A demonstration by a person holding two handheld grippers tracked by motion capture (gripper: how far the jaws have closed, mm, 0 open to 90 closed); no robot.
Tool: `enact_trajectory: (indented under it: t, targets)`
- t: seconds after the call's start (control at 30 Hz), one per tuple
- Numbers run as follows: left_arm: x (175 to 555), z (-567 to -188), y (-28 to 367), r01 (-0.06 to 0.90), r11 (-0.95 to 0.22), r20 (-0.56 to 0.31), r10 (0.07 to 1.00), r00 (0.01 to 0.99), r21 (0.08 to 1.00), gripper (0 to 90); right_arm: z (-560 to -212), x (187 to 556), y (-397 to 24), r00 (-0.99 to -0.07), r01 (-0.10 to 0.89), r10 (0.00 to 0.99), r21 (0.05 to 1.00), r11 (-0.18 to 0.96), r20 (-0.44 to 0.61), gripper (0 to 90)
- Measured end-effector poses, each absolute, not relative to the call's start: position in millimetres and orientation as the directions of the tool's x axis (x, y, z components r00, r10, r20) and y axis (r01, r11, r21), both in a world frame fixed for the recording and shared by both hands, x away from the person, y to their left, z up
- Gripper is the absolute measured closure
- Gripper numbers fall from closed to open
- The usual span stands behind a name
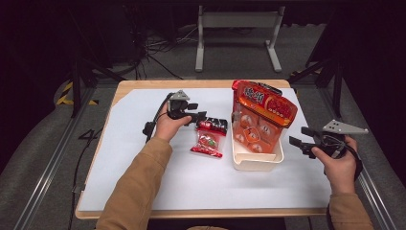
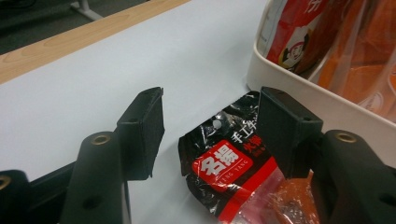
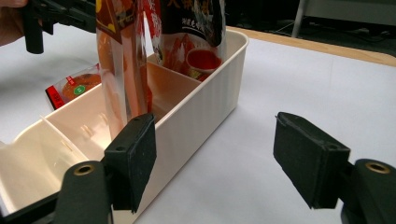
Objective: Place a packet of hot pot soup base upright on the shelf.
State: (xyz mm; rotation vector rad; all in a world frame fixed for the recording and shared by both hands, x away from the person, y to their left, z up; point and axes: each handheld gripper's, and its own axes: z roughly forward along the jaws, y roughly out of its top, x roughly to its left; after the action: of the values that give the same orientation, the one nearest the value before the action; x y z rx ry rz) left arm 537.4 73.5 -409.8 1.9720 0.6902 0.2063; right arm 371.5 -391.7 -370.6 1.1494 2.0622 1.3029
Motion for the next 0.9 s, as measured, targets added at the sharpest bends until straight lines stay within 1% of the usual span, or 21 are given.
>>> enact_trajectory:
  t: [0.03,0.1,0.17,0.2,0.23,0.3,0.37,0.9]
  targets:
    - [538,-410,73,0.377,-0.341,-0.145,0.548,0.824,0.861,43.3,-371,371,-392,-0.558,0.414,0.827,0.886,0.212,0.063,30.4]
    - [539,-412,73,0.376,-0.343,-0.148,0.539,0.829,0.861,48.1,-371,371,-391,-0.558,0.415,0.828,0.885,0.21,0.065,30.4]
    - [542,-414,72,0.415,-0.341,-0.203,0.514,0.833,0.843,47.8,-372,371,-391,-0.558,0.414,0.827,0.886,0.211,0.063,30.4]
    - [542,-414,72,0.415,-0.341,-0.203,0.514,0.833,0.843,48.1,-372,371,-391,-0.558,0.414,0.827,0.886,0.211,0.063,30.4]
    - [543,-417,70,0.422,-0.359,-0.194,0.525,0.829,0.832,46.3,-372,371,-390,-0.562,0.411,0.825,0.885,0.219,0.057,30.2]
    - [543,-419,69,0.43,-0.356,-0.2,0.53,0.824,0.83,42.5,-372,371,-390,-0.562,0.414,0.825,0.883,0.222,0.057,30.2]
    - [545,-423,68,0.424,-0.368,-0.176,0.546,0.819,0.828,40.8,-373,371,-389,-0.563,0.415,0.825,0.883,0.219,0.06,30.2]
    - [550,-439,60,0.481,-0.38,-0.209,0.57,0.794,0.791,44.8,-373,371,-388,-0.569,0.41,0.82,0.885,0.222,0.058,30.2]
